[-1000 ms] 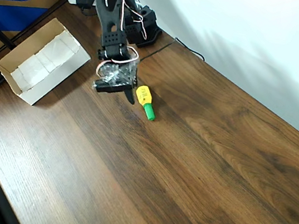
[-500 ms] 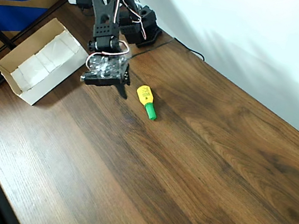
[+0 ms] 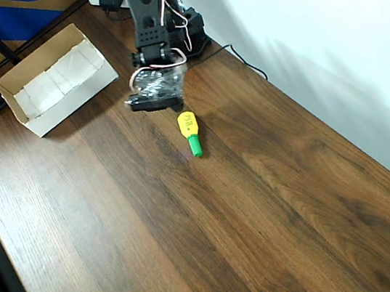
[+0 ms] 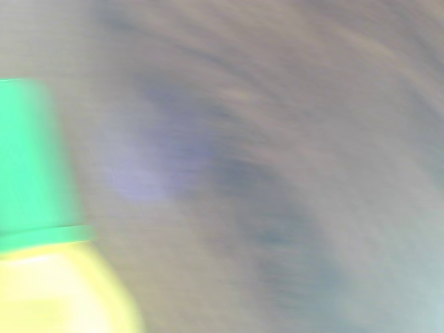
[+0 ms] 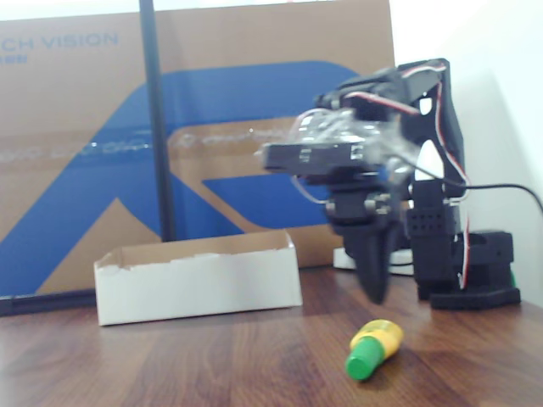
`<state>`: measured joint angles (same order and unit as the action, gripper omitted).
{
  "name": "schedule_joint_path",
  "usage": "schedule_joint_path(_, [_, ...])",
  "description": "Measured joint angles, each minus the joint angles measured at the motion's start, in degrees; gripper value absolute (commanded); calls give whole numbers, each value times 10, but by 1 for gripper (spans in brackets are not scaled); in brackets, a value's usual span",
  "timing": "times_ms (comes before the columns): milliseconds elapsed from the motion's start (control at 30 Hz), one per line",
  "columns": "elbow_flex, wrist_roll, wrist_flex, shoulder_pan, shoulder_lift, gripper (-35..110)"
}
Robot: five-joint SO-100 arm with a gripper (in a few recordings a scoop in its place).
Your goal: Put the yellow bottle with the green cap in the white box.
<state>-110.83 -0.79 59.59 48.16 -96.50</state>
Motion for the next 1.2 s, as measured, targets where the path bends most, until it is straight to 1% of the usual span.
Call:
schedule_joint_path(167, [0,-35,0,40,1,0])
schedule_joint_path(300, [0,-43,0,84,11,0])
schedule_joint_path(567, [2,-64,-13,101,73,0])
schedule_joint_path(900, [-5,-66,-17,73,96,0])
schedule_joint_path(1133, [-30,-75,11,18,55,0])
schedule_joint_path(1200, [-47,-76,-3,-7,36,0])
